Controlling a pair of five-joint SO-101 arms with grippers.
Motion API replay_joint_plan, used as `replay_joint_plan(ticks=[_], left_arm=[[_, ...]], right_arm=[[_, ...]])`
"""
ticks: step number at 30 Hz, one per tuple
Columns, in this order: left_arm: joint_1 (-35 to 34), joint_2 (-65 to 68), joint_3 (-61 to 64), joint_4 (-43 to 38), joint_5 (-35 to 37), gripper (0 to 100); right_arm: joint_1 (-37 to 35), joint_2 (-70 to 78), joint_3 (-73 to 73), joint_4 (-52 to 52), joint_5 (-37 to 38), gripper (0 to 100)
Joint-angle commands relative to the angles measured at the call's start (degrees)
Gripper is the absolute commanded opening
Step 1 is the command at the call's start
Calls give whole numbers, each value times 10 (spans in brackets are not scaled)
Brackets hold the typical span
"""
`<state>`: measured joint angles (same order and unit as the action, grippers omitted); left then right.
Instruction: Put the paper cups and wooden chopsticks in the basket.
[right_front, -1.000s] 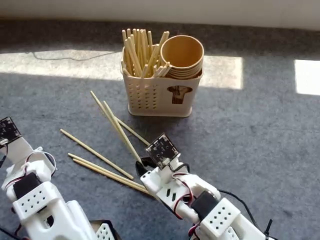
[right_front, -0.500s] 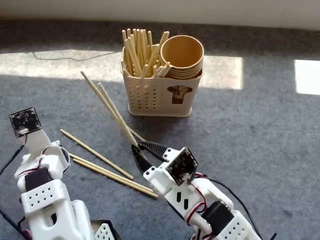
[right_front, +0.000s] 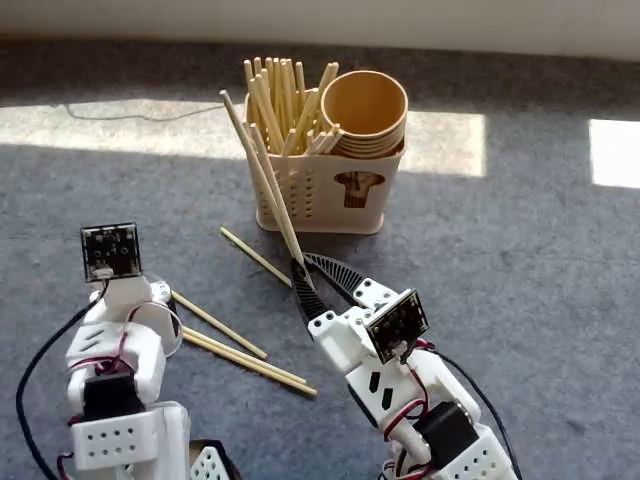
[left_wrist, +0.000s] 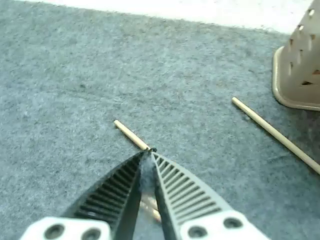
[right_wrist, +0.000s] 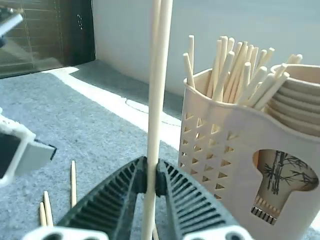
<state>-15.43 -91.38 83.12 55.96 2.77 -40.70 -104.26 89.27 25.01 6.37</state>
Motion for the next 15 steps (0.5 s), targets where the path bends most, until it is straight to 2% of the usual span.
replay_joint_plan(ticks=[1, 4, 15], left_arm=[[31, -130, 45, 23, -11, 5], [33, -136, 59, 25, -40, 5], [32, -109, 141, 2, -44, 5]], right_arm=[[7, -9, -46, -19, 5, 6], [7, -9, -80, -19, 5, 6], [7, -5, -202, -68, 8, 6]])
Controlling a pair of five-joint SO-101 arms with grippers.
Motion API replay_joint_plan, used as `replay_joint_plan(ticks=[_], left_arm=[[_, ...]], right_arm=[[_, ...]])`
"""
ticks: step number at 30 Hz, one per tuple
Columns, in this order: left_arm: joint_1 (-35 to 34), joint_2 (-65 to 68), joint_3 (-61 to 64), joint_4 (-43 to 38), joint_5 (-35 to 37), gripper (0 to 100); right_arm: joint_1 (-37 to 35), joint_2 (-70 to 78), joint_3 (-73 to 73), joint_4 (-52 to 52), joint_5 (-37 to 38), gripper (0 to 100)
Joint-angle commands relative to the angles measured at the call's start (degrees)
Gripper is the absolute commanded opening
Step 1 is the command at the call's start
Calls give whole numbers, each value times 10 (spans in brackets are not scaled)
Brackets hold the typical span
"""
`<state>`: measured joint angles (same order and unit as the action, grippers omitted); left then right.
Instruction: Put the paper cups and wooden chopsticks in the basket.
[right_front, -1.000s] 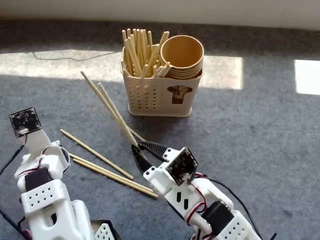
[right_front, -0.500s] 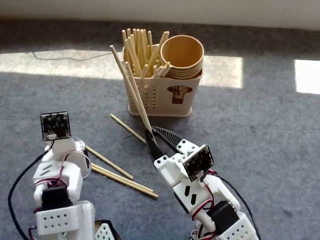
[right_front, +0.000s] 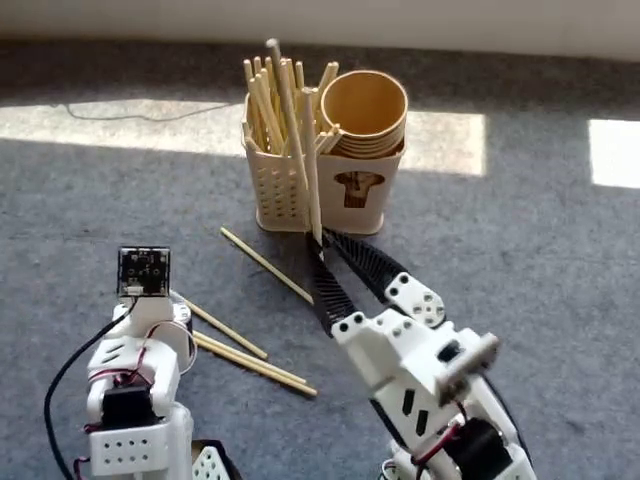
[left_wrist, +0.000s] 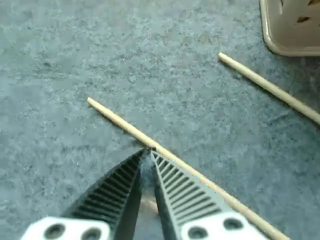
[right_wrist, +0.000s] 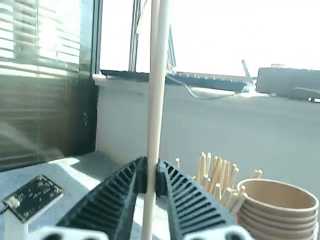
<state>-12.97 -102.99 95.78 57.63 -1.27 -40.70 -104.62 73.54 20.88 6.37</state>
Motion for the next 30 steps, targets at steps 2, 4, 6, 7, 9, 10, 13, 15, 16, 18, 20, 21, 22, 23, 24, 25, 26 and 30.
replay_joint_plan(ticks=[2, 4, 6, 7, 9, 10, 13, 15, 16, 18, 20, 21, 22, 23, 24, 25, 26, 30], left_arm=[[6, 7, 15, 2, -4, 5], [6, 7, 15, 33, -4, 5], [5, 7, 15, 67, -4, 5], [5, 7, 15, 79, -4, 5], [5, 7, 15, 99, -4, 5], [5, 7, 15, 111, -4, 5], [7, 7, 15, 154, -1, 5], [7, 7, 15, 183, -1, 5], [7, 7, 15, 188, -2, 5], [6, 7, 15, 187, -2, 5], [6, 7, 15, 187, -2, 5], [6, 7, 15, 187, -2, 5], [6, 7, 15, 187, -2, 5], [6, 7, 15, 187, -2, 5], [6, 7, 15, 187, -2, 5], [6, 7, 15, 187, -2, 5], [6, 7, 15, 187, -2, 5], [6, 7, 15, 187, -2, 5]], right_arm=[[7, 0, -60, -27, 8, 6], [7, 0, -76, -27, 8, 6], [7, 0, -89, -27, 8, 5], [7, 0, -97, -27, 8, 5], [7, 0, -116, -27, 8, 5], [7, 0, -126, -27, 8, 5], [7, 2, -155, -26, 8, 5], [7, 21, -173, -26, 8, 5], [9, 33, -183, -26, 8, 5], [26, 60, -207, -26, 5, 5], [36, 91, -232, -26, 5, 5], [38, 108, -245, -26, 5, 5], [38, 124, -257, -26, 5, 5], [38, 139, -268, -26, 5, 5], [38, 153, -275, -26, 5, 5], [38, 167, -281, -26, 5, 5], [37, 178, -285, -26, 4, 5], [37, 205, -288, -27, 4, 5]])
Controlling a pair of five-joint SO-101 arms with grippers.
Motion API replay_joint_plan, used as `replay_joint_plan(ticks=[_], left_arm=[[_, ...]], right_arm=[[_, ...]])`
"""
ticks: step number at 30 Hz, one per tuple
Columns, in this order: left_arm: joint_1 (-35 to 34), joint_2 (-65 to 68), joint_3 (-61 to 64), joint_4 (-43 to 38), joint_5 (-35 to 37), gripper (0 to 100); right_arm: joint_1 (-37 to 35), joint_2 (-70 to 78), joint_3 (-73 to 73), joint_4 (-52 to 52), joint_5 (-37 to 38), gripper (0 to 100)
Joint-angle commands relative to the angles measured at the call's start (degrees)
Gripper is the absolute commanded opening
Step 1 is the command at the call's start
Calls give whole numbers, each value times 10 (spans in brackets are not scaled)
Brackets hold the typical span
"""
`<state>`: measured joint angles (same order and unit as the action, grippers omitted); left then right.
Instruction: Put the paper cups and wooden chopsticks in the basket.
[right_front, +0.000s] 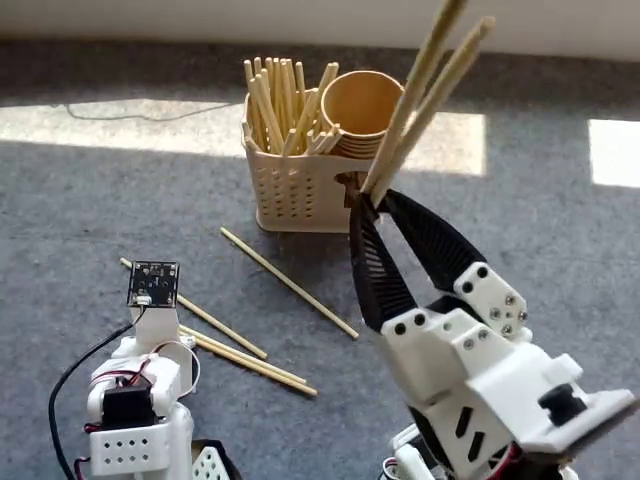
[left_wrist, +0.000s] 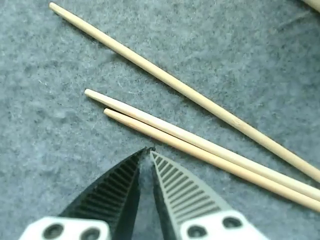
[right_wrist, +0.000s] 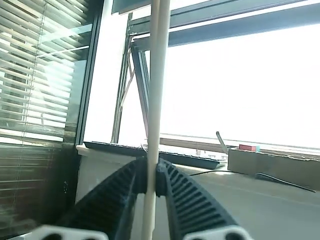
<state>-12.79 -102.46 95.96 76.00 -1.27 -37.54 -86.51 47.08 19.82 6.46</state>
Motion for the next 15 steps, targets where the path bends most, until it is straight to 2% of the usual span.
replay_joint_plan(ticks=[1, 15], left_arm=[[4, 1, 13, 4, -2, 5], [4, 1, 13, 4, -2, 5]], right_arm=[[6, 26, -23, -16, 4, 5], [8, 29, -23, -16, 5, 5]])
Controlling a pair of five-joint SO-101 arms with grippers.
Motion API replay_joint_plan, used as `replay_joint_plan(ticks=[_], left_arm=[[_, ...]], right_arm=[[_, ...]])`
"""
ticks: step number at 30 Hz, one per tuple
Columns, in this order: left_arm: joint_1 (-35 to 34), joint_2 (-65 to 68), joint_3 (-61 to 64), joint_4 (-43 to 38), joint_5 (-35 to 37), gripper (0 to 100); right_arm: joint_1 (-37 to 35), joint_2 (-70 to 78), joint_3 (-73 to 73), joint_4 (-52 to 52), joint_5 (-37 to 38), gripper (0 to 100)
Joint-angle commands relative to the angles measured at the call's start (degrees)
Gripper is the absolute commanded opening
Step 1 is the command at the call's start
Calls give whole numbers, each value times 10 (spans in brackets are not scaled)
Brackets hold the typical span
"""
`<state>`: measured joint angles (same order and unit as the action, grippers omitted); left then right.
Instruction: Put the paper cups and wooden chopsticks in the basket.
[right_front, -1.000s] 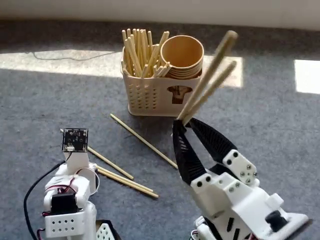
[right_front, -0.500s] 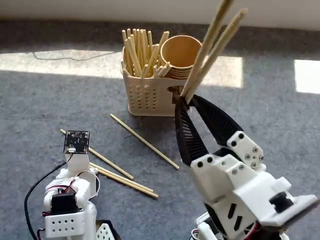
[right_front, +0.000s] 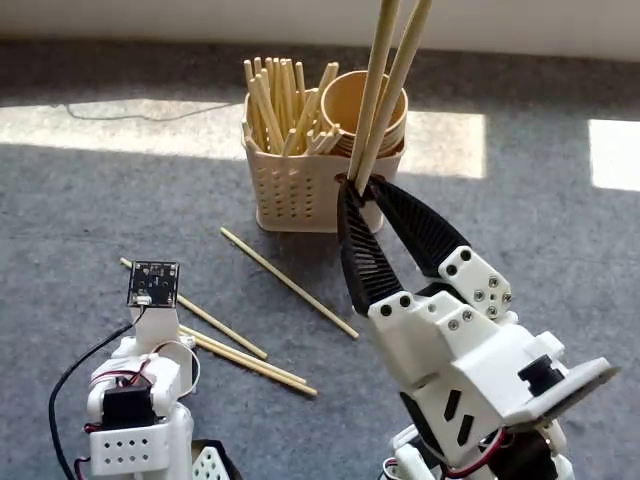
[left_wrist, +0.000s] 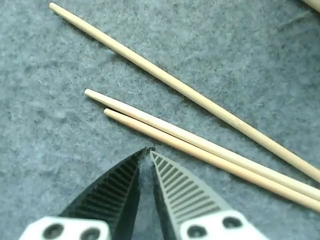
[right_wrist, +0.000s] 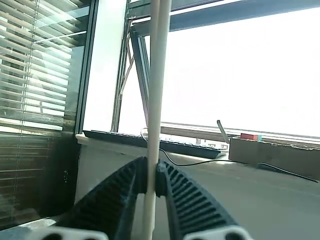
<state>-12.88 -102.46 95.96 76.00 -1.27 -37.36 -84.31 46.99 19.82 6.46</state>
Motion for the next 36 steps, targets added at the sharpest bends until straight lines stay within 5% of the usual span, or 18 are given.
replay_joint_plan(ticks=[1, 8, 36], left_arm=[[5, 1, 13, 4, -2, 5], [5, 1, 13, 4, -2, 5], [5, 1, 13, 4, -2, 5]], right_arm=[[7, 8, -22, -16, 6, 5], [7, 32, -22, -24, 6, 5], [65, 419, -22, -432, 5, 5]])
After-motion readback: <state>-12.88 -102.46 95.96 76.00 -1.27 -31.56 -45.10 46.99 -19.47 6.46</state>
